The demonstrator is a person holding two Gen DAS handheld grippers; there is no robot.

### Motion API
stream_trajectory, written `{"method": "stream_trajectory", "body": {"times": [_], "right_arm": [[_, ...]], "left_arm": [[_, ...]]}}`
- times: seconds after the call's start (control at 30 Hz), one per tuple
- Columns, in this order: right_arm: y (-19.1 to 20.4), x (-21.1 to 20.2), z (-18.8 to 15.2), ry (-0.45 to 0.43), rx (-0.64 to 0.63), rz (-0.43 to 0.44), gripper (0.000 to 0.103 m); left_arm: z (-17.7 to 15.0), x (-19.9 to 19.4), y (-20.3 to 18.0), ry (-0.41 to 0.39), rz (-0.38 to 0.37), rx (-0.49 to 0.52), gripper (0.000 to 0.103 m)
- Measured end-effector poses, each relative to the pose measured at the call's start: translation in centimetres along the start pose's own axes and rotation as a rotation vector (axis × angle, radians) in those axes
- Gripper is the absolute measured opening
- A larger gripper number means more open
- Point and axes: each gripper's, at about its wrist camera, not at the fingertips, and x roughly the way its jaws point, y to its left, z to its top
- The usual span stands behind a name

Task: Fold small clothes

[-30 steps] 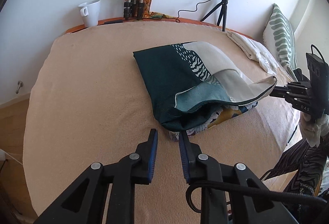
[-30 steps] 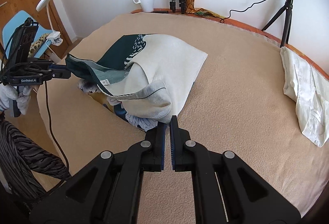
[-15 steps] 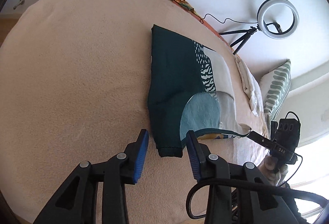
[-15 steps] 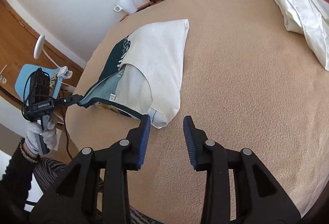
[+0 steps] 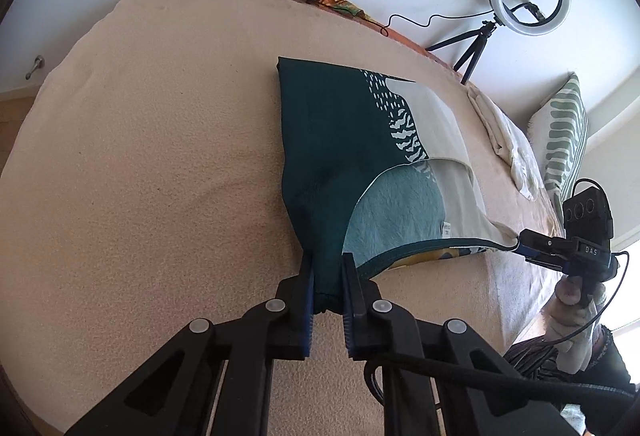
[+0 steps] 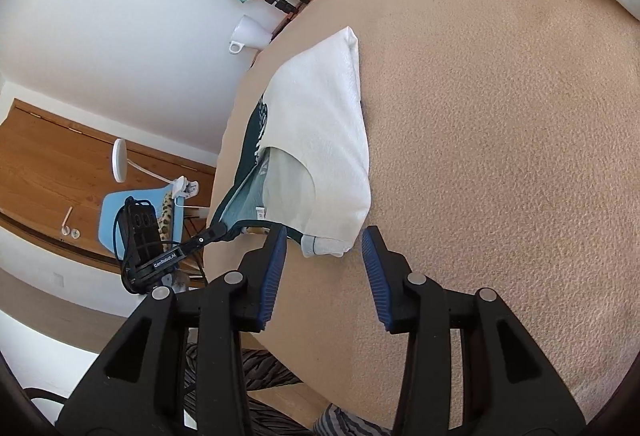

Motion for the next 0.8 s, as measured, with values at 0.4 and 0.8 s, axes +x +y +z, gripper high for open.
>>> {"method": "stream_trajectory", "body": {"times": [0.4,0.8], "right_arm": [[4.4,0.4,-1.2,0.020,-0.173,-0.059,0.007],[7.0,-1.6,0.8,-0.042,-0.340,-0.144,0.020]], "left_arm": [[-0.7,-0.8,-0.8,-0.017,0.083,0.111,0.014],[1.1,-4.3,-3.8,-0.151,0.130,0.167,0.028]]}}
